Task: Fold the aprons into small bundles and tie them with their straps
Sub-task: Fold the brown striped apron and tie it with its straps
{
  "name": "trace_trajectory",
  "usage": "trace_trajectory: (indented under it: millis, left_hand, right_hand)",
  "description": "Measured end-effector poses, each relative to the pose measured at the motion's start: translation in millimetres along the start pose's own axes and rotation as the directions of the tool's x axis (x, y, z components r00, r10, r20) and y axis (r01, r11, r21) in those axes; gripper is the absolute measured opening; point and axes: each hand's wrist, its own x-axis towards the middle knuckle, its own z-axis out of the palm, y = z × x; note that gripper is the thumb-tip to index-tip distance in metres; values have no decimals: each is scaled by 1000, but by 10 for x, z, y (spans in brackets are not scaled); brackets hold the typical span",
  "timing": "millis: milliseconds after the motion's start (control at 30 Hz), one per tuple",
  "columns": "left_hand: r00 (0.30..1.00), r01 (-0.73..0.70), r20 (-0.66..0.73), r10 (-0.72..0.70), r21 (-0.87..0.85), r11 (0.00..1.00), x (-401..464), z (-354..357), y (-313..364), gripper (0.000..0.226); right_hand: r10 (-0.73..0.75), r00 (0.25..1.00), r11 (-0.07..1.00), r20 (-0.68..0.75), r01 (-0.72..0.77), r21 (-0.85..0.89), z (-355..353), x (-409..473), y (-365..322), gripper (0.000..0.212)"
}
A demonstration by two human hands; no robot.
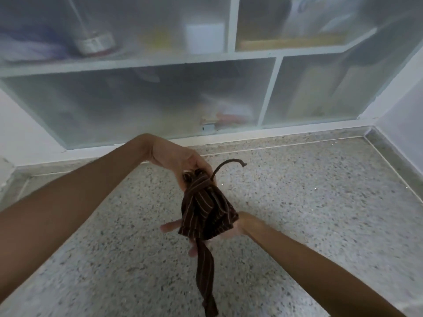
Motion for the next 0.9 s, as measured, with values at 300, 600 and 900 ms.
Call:
trace_trajectory:
  millis: [300, 600, 900]
  left_hand:
    - [1000, 26, -5, -26, -68, 997, -228, 202, -468, 41]
    - [894, 389, -207, -397, -80, 918, 488, 489, -1041, 31]
    - [753, 473, -401, -521, -221, 853, 1016, 822, -1905, 18]
  right_hand:
    - [-92, 993, 995, 79, 95, -25, -308, 74, 305, 18]
    - [-5, 976, 994, -216, -19, -111, -504, 334, 511, 28]
    - [173, 880, 984, -442, -136, 114, 307, 1172, 1046, 44]
